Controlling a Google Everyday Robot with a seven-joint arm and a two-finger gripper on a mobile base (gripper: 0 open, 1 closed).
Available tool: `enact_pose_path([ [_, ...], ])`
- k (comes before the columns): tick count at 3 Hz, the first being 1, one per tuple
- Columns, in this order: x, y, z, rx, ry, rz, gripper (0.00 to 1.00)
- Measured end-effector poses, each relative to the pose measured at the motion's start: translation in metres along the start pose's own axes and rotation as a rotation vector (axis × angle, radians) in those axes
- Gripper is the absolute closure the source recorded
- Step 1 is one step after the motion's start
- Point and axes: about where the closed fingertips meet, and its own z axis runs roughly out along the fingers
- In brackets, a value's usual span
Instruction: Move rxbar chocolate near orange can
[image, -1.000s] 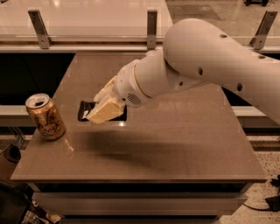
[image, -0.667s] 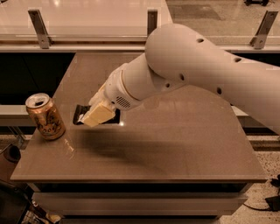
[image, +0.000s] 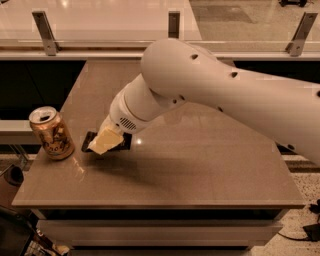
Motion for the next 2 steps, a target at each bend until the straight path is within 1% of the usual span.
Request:
enact_pose_path([
  [1, -0.002, 0.009, 0.01, -0.053, 0.009, -0.011, 1.0],
  [2, -0.006, 0.019, 0.015, -0.113, -0.003, -0.031, 1.0],
])
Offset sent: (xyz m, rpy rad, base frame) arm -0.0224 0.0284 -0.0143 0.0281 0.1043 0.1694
